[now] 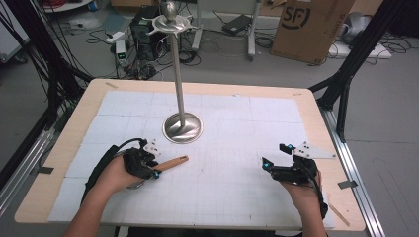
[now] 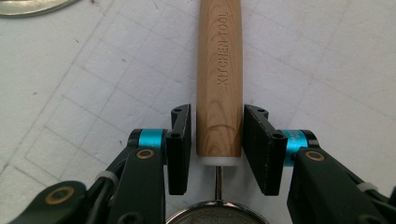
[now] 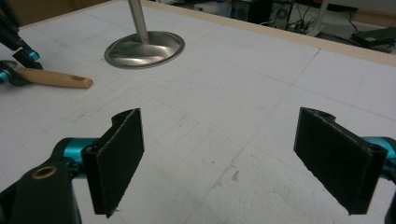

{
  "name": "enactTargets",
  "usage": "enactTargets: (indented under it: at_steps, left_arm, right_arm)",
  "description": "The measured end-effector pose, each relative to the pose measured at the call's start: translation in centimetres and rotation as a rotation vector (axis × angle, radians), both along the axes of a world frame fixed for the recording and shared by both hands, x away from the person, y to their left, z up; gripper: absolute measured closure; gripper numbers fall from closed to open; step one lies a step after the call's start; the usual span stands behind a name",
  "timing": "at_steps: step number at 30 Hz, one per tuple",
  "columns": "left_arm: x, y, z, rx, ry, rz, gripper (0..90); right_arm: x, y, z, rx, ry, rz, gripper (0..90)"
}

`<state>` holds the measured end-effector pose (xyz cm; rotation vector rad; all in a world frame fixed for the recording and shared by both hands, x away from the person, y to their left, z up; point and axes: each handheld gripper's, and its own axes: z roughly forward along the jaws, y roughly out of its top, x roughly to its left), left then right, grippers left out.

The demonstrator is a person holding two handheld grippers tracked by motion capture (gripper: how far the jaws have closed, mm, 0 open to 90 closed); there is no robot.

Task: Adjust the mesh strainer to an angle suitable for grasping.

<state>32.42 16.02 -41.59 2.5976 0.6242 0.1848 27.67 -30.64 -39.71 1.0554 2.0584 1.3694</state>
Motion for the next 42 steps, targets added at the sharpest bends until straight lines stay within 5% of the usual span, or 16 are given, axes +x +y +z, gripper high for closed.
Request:
enactTargets:
  at_steps: [2,9,15,24,33,42]
  left_arm:
    - [0.4,-0.4,0.1,0.034,0.006,-0.003,59.5]
    - [0.6,-0.4,0.1,0.037,0.024,-0.006,57.3]
    - [0.3,-0.6,0.1,0.038,0.021,-0.022,68.3]
    - [0.1,-0.5,0.2,0.030,0.019,-0.016,68.8]
    - [-0.4,-0.1,1.2,-0.070,-0.007,-0.049,68.8]
    - [-1.0,0.9,3.0,-0.217,-0.060,-0.066,68.8]
  right_arm:
    - [0.0,0.0,0.0,0.000,0.002,-0.003,14.9]
    - [0.0,0.3,0.0,-0.009,0.010,0.002,15.0]
    - [0.0,0.3,0.0,-0.010,0.006,0.003,15.1]
    - [0.0,0.0,0.0,-0.002,0.005,-0.006,15.1]
    - [-0.1,0.0,0.0,-0.002,0.006,-0.009,15.1]
    - [0.0,0.1,0.1,-0.002,0.006,-0.011,15.1]
